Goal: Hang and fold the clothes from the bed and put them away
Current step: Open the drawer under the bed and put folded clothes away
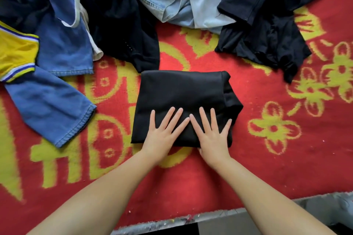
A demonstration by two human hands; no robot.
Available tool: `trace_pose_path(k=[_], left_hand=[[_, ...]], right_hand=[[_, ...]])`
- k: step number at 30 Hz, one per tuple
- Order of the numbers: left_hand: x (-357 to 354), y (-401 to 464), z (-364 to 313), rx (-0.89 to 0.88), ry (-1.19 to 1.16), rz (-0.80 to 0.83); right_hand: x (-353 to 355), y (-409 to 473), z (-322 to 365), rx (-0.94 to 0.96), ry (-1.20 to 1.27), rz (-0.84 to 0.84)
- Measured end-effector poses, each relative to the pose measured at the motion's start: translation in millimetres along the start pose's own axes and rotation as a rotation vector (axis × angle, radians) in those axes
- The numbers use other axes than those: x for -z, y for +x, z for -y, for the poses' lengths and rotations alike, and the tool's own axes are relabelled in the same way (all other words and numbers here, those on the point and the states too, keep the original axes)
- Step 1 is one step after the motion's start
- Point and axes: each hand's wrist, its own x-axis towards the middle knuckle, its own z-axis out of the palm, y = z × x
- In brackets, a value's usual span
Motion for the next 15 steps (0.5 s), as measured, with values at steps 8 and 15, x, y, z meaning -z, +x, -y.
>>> trace_pose_path(k=[8, 15], left_hand=[[39, 3, 25, 0.09, -0.131, 0.352], [160, 5, 34, 0.168, -0.139, 0.284]], right_hand=[[38, 12, -4, 0.008, 0.219, 0.183], [148, 2, -10, 0.071, 0.201, 0.117]])
